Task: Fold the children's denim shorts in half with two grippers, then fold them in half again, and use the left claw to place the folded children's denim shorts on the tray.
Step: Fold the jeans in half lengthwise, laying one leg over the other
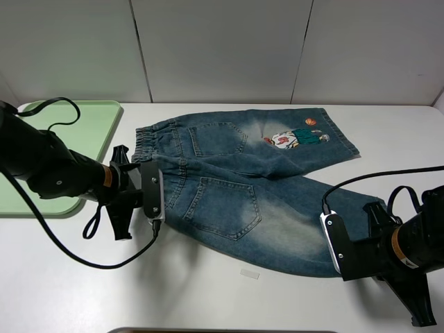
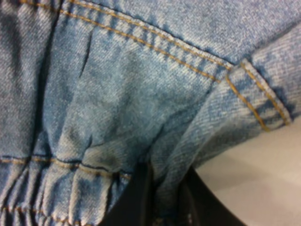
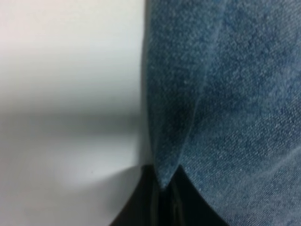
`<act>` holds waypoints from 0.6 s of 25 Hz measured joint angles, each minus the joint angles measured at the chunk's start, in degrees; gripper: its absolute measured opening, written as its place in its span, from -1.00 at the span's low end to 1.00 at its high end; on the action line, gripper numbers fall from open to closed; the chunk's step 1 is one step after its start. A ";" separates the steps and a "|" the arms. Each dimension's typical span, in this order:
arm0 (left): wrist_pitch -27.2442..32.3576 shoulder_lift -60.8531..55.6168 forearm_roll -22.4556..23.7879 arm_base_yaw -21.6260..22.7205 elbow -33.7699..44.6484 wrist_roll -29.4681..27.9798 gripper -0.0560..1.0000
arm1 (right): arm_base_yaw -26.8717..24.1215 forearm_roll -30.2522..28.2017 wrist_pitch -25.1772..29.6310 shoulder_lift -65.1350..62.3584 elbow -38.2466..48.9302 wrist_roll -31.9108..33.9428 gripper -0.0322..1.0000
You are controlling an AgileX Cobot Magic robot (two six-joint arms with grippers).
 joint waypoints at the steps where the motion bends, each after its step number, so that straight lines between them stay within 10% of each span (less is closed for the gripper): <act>1: 0.57 0.00 0.00 -0.39 -0.20 0.00 -0.73 | 0.00 0.00 0.00 0.00 0.00 0.00 -0.99; 15: 12.00 -8.86 0.18 -4.93 1.39 -18.45 -0.74 | 0.00 0.00 0.13 -14.08 -0.76 6.80 -0.99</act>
